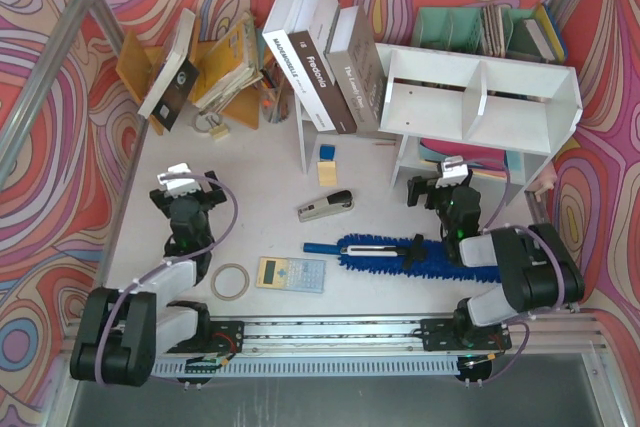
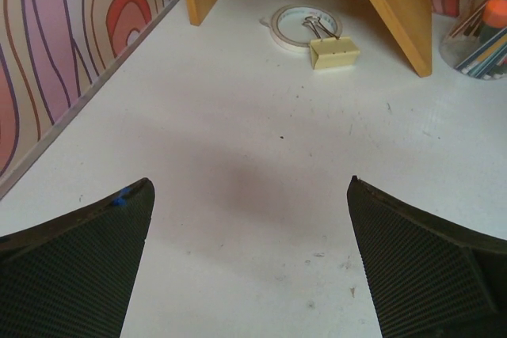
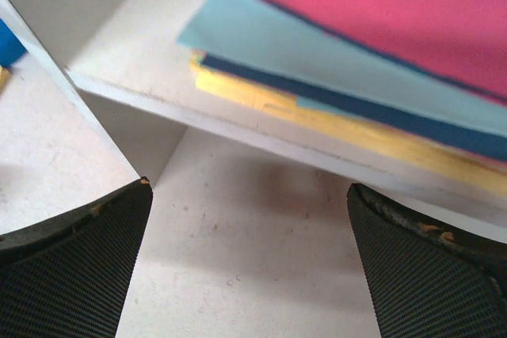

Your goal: Dust the bookshelf with a duster

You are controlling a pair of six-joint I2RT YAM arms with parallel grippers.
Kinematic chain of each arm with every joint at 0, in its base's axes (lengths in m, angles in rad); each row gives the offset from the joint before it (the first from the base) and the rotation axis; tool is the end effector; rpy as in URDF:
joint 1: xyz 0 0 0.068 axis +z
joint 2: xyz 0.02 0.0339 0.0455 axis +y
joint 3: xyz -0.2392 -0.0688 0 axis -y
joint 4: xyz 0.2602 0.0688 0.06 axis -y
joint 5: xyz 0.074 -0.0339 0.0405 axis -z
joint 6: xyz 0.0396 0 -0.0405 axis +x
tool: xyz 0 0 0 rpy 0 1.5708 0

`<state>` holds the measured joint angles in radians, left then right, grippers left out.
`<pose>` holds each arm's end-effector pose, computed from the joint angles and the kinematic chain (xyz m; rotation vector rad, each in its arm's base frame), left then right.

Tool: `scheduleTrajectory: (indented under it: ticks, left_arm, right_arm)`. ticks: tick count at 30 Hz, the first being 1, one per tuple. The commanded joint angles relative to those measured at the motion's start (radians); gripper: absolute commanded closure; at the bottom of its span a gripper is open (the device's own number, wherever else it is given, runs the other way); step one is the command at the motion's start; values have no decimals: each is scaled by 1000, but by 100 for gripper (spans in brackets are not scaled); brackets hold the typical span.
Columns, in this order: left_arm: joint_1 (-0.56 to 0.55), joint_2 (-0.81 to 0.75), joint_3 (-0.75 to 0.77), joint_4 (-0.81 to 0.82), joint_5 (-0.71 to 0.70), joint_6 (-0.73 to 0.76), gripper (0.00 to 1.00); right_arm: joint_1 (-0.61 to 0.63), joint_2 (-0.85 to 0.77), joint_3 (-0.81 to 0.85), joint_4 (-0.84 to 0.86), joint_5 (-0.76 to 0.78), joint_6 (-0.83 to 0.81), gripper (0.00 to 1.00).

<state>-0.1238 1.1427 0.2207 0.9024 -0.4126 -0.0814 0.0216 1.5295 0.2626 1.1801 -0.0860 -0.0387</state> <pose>0.2361 -0.0134 0.1579 -0.2868 1.5652 0.1679 0.2581 0.0090 0.1123 -0.1152 1.6536 0.0583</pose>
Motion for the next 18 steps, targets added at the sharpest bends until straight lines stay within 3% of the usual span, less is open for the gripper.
scheduleTrajectory:
  ticks: [1, 12, 18]
  left_arm:
    - [-49, -63, 15, -68, -109, 15, 1]
    - [-183, -283, 44, -271, -237, -52, 2]
    - [-191, -469, 80, -546, -208, -191, 1]
  right_arm:
    - [20, -125, 6, -144, 77, 44, 1]
    - [151, -480, -69, -422, 157, 63, 1]
    - [219, -709, -58, -638, 95, 70, 1]
